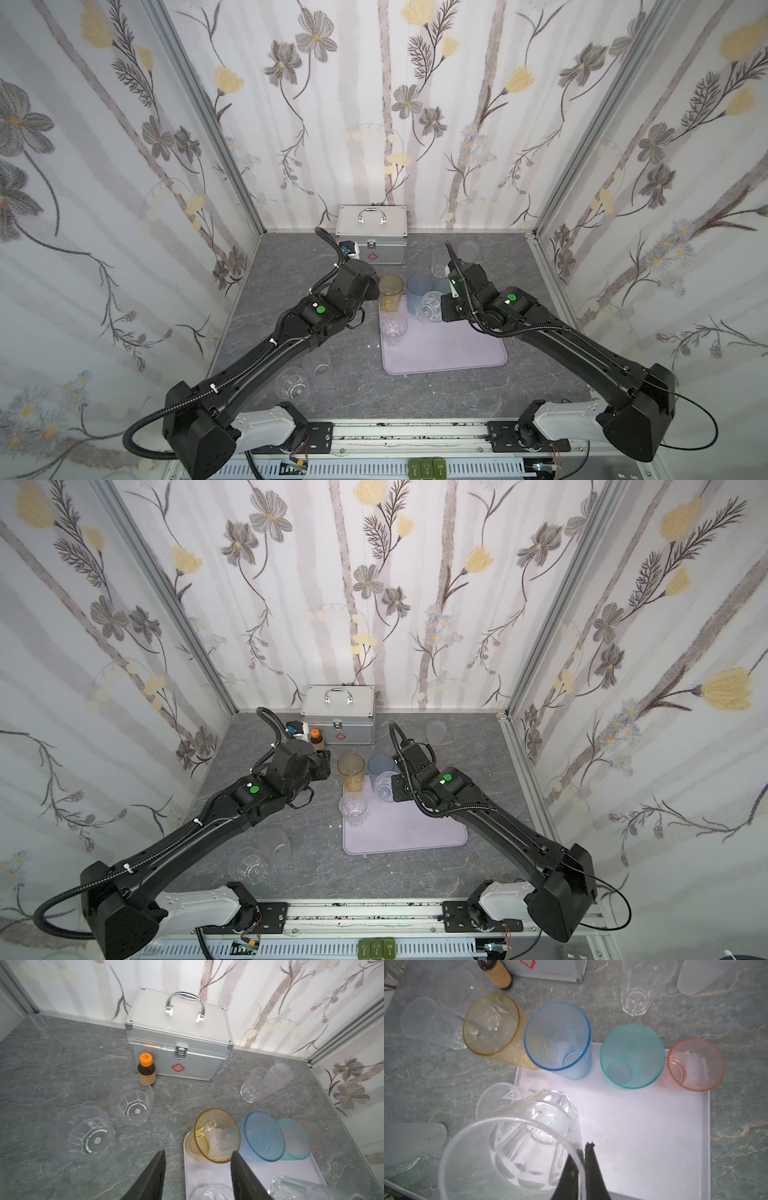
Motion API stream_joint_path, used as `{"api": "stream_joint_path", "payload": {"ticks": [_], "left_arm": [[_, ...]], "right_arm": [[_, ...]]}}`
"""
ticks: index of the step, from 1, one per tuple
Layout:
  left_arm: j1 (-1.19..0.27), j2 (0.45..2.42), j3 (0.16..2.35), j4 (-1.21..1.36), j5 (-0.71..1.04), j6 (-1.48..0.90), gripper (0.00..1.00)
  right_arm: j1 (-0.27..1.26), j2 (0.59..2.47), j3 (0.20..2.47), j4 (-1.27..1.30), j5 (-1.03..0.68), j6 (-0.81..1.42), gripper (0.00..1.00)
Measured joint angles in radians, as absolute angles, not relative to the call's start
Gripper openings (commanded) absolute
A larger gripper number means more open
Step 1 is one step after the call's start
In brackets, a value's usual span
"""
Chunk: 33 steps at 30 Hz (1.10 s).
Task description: Place the glasses into the tray
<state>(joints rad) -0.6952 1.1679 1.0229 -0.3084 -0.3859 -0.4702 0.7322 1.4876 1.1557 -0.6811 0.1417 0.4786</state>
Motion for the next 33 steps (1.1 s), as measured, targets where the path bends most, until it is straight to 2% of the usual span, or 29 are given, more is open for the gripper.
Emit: {"api": "stream_joint_path", "payload": {"ticks": [5,10,19,33], "left_arm": [[-0.659,1.047,0.802,-0.140,-0.381,-0.412,0.56],[-0.631,1.032,0.720,-0.048,-0.363,-0.378,0.57],[-0.600,1.062,0.689,0.033,-0.336,-0.352,0.58],[-0.585,1.079,0.682,0.058,-0.302,-0.340,0.58]], "right_arm": [[0.739,1.584,1.145,-0.677,0.095,0.481,0.00],[0.740,1.674,1.164,-0.682,0.089,0.477,0.00],[0.739,1.793,1.220,-0.692,0.126,0.451,0.00],[0.739,1.855,1.236,-0.697,0.160,0.451,0.03]]}}
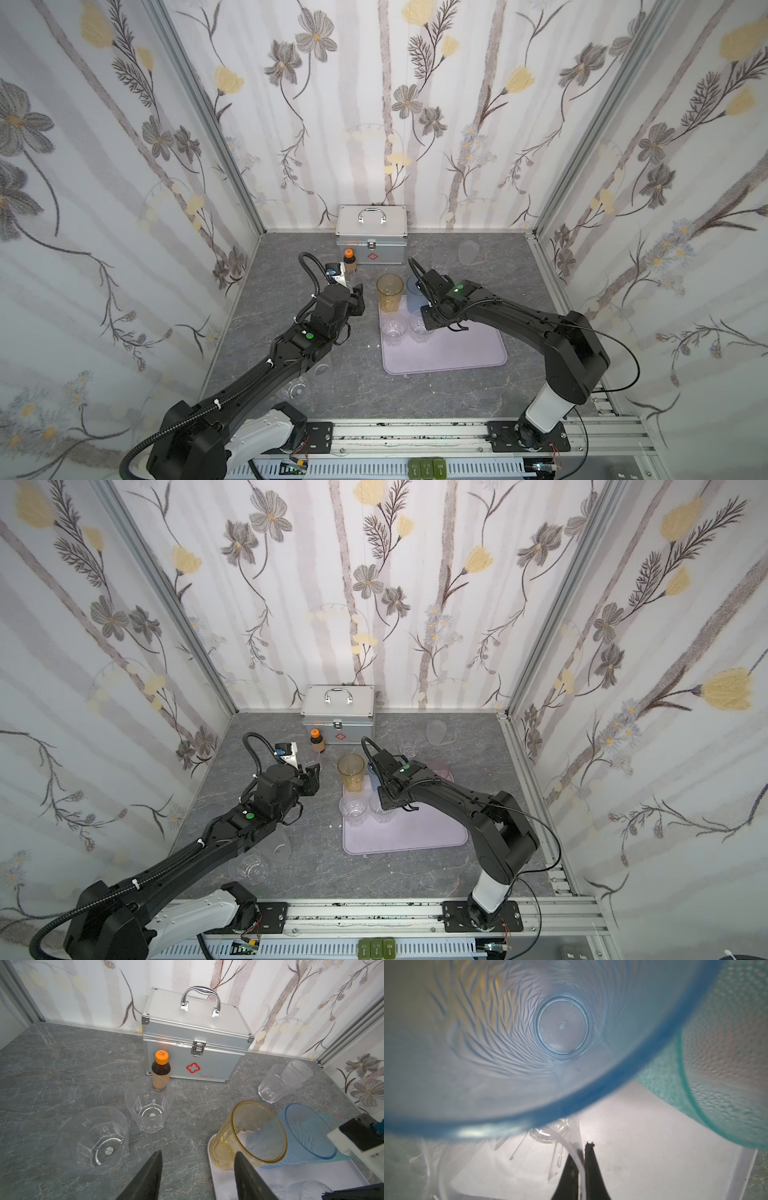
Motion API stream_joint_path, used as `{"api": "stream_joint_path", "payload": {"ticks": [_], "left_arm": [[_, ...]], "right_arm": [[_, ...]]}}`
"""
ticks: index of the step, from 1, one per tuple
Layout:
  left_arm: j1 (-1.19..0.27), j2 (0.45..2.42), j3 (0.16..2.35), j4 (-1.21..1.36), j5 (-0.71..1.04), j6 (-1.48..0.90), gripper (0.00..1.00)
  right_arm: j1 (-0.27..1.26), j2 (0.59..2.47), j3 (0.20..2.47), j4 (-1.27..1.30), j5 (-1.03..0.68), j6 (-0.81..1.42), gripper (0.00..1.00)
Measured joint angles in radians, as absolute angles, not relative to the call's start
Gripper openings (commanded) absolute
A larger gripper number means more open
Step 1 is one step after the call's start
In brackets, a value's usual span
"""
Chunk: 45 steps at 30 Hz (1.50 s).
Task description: Place the glasses into the tray
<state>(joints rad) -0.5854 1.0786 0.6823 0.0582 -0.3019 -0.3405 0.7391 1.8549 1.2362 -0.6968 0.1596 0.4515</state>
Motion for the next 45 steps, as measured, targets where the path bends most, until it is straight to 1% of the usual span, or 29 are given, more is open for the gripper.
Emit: {"api": "stream_joint_path", "payload": {"ticks": [6,14,21,25,30,34,39,45], "left_arm": [[-0.585,1.089,0.682,0.064,-0.291,-0.341,0.58],[-0.585,1.098,0.683,0.065,-0.284,-0.341,0.58],[-0.573,1.103,0.701,0.070,-0.258,-0.351,0.57],[-0.513,1.102,0.710,0.070,-0.207,-0.410,0.55],[-0.405,1.146,0.756,0.048,-0.129,-0.471,0.55],[-0.300,1.242,0.840,-0.014,-0.064,-0.468,0.55],[-0.176,1.361,0.920,-0.094,0.004,-0.429,0.55],[-0.112,1.556,1.065,-0.120,0.074,-0.362,0.50]], "right_arm": [[0.738,1.856,1.231,-0.689,0.162,0.452,0.07],[0.738,1.848,1.229,-0.680,0.166,0.452,0.19],[0.738,1.794,1.245,-0.692,0.163,0.463,0.29],[0.733,1.732,1.258,-0.707,0.163,0.463,0.32],[0.709,1.650,1.260,-0.690,0.187,0.490,0.32],[0.709,1.613,1.243,-0.611,0.173,0.532,0.32],[0.723,1.611,1.230,-0.551,0.136,0.574,0.32],[0.730,1.605,1.203,-0.526,0.137,0.594,0.33]]}}
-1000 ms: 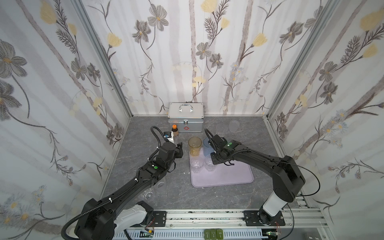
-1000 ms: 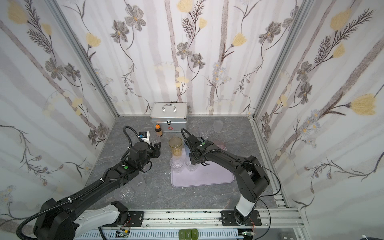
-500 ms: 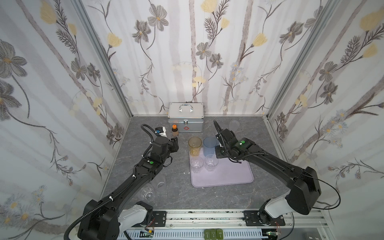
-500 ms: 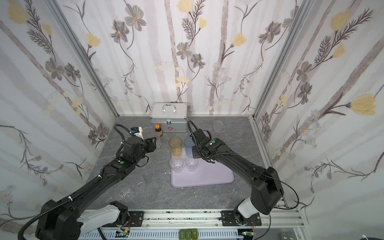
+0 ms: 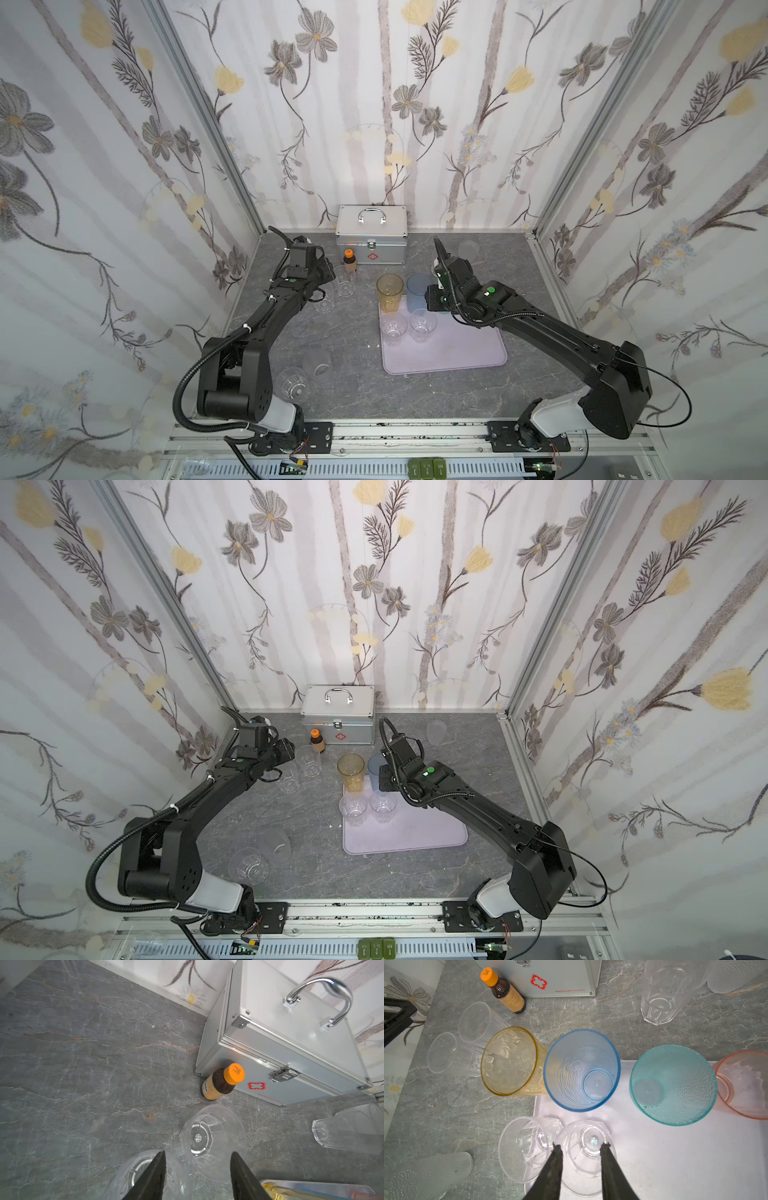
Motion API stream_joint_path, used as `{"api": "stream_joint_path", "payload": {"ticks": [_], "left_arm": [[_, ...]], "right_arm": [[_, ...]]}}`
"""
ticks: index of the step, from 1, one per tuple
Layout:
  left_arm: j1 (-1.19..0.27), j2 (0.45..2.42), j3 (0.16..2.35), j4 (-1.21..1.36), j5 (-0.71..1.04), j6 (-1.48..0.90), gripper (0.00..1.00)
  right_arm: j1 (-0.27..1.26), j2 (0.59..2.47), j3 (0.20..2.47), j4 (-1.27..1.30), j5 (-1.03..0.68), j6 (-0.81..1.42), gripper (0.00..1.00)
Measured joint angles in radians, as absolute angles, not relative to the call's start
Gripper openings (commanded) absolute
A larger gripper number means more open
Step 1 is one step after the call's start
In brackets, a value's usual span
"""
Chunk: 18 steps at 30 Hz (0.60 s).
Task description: Place the glasses into the tray
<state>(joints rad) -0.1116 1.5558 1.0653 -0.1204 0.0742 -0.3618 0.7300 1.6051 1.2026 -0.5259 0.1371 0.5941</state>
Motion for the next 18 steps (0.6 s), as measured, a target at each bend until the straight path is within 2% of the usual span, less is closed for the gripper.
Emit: {"api": "stream_joint_path", "payload": {"ticks": [8,18], "left_arm": [[-0.091,1.750,1.201,-0.184,0.215,-0.293,0.44],[-0.092,1.837,1.277,-0.253,0.213,-0.236,0.34]], "right_arm": [[0.728,1.536,1.149,-0.519,0.163,0.601,0.33],[0.728,1.536,1.139,-0.519,0.163,0.601,0.33]]}}
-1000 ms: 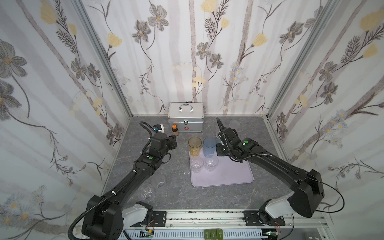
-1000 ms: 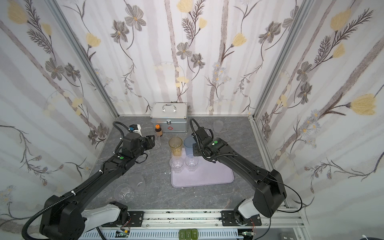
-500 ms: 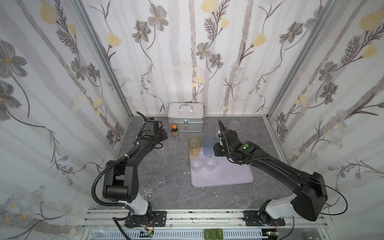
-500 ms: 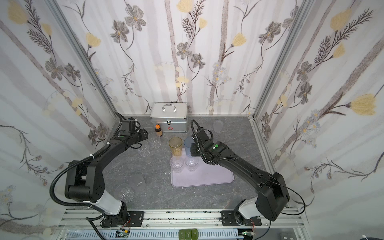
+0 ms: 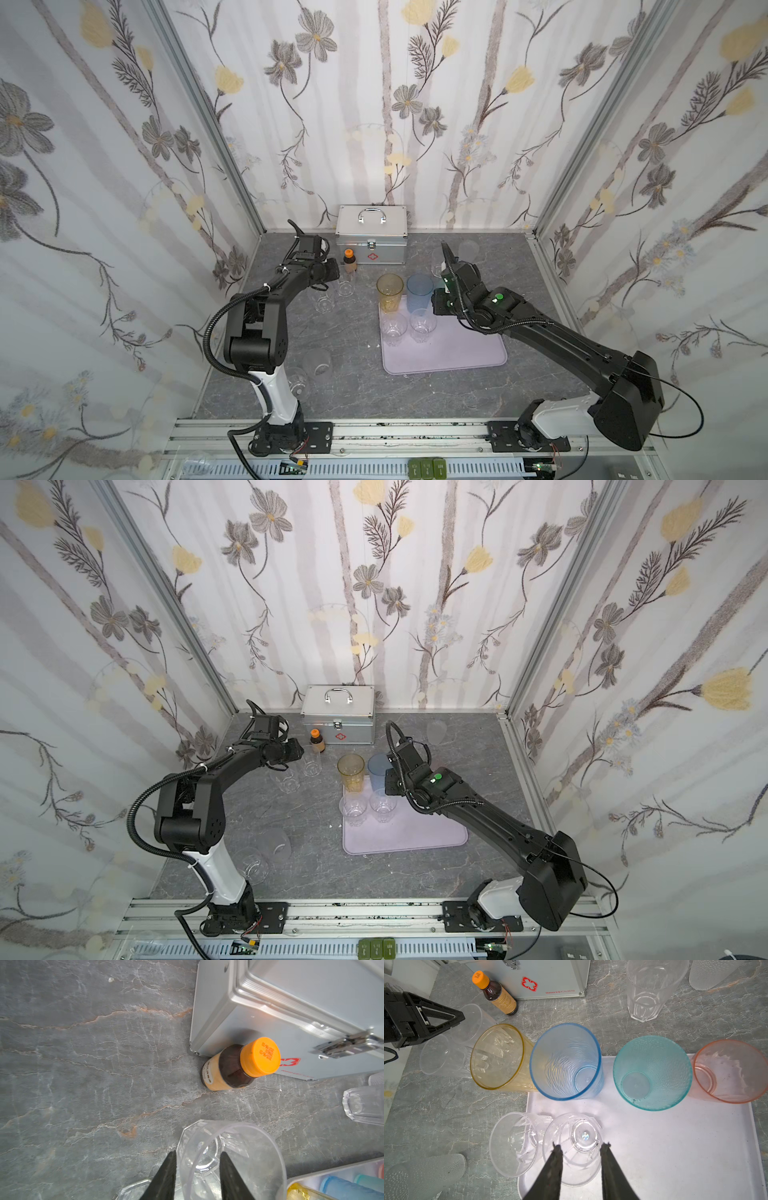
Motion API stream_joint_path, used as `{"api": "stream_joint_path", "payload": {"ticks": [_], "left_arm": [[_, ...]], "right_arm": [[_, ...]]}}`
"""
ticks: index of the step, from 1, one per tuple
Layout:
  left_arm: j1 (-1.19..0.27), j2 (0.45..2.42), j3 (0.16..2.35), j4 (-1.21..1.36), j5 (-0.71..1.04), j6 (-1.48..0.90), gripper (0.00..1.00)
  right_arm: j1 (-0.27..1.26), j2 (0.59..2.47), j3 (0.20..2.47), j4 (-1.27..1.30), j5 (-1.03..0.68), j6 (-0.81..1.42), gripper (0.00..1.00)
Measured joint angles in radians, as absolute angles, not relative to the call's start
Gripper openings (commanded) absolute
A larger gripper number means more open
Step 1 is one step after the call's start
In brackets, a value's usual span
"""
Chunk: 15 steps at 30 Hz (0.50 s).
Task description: Place the glasses into the tray
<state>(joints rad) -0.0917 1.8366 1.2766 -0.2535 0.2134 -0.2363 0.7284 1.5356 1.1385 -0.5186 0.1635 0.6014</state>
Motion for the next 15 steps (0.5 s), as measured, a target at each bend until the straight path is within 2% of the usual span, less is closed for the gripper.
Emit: {"api": "stream_joint_path", "payload": {"ticks": [6,15], "left_arm": [[-0.102,1.870,1.293,-0.271,0.191,-0.231,0.27],[-0.136,1.864,1.315,-0.295,0.144,-0.220,0.05]], "right_arm": [[0.728,1.539,1.132,-0.495,0.163,0.602,0.33],[0.728,1.539,1.122,-0.488,0.163,0.609,0.33]]}}
